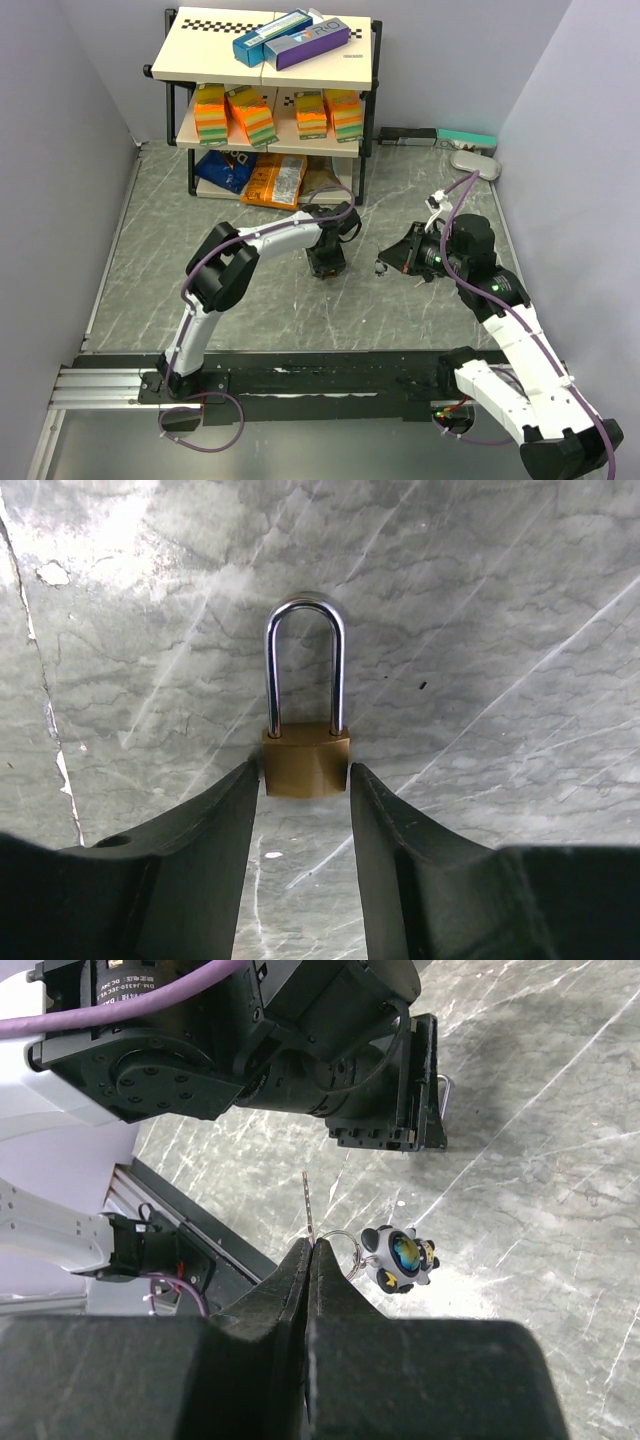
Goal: Unlock with the key
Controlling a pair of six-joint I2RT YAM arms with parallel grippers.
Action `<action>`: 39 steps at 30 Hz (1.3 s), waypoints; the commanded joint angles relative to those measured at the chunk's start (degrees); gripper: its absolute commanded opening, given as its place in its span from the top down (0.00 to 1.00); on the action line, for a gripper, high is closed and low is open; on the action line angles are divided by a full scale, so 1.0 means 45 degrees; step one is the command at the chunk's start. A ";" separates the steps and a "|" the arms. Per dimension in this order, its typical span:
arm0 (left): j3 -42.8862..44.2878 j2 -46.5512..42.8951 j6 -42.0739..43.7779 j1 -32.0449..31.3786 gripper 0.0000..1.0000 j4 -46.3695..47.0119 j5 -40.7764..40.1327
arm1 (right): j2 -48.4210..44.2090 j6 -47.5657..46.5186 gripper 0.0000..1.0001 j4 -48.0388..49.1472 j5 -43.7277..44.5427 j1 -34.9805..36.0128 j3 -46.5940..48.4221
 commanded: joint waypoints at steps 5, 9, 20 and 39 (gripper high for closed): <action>0.0081 0.0592 0.0588 0.0107 0.51 -0.0051 -0.1046 | 0.0138 -0.0077 1.00 0.0540 -0.0225 -0.0012 0.0010; 0.0198 0.0729 0.0763 0.0088 0.52 -0.0012 -0.1202 | 0.0197 -0.0077 1.00 0.0501 -0.0226 -0.0031 0.0030; 0.0141 0.1003 0.0979 0.0107 0.63 0.0202 -0.0775 | 0.0411 -0.0252 1.00 0.0792 -0.0284 -0.0012 -0.0320; -0.3315 -0.1243 -0.1110 0.0283 0.99 0.5082 0.2742 | 0.4119 0.0450 1.00 0.6320 -0.2685 0.0829 -0.3914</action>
